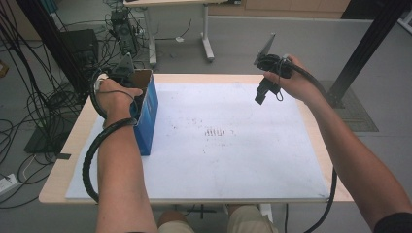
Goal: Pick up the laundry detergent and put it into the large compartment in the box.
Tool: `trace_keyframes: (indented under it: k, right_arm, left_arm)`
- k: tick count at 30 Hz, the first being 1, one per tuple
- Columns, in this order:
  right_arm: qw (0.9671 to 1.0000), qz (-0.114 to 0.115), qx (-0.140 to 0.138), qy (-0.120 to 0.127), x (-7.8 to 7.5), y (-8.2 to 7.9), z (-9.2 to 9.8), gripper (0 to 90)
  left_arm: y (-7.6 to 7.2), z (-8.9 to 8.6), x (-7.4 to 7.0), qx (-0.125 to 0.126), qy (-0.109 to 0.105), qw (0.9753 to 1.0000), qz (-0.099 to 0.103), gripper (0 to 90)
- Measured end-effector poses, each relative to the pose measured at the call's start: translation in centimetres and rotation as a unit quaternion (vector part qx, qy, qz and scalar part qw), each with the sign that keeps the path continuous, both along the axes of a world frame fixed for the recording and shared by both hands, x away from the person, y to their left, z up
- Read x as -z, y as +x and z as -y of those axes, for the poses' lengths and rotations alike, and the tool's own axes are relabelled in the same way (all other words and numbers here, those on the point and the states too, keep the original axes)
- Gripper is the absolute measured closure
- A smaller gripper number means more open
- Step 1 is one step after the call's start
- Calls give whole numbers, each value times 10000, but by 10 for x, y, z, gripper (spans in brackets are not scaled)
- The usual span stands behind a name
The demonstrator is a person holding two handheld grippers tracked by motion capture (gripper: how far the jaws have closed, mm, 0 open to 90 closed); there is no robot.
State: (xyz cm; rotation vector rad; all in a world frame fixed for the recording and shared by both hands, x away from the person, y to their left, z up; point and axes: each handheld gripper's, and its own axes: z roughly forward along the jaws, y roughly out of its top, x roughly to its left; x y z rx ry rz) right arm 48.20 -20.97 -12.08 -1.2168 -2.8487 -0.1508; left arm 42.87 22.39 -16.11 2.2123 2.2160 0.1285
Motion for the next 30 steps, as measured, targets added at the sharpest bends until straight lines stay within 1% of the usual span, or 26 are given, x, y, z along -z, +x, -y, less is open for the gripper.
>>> trace_keyframes:
  k: [5,7,8,13,18,30]
  right_arm:
    - [10000,3,12,0,0,0,1,50]
    - [10000,12,15,10,-1,-1,2,50]
    - [10000,9,26,9,-1,-1,2,50]
    - [10000,1,24,16,-1,-1,3,50]
    - [10000,29,-3,41,-2,-2,2,50]
    - [10000,12,15,36,-2,-3,2,50]
  left_arm:
    - [0,0,5,-5,-14,10000,-56,374]
    - [0,0,8,-3,-17,10000,-56,373]
    - [-2,1,9,-10,-10,10000,-12,373]
    - [-3,0,9,-48,-15,10000,-1,371]
    - [-4,0,9,-44,-15,10000,21,371]
    - [-7,-1,10,-44,-35,10000,75,370]
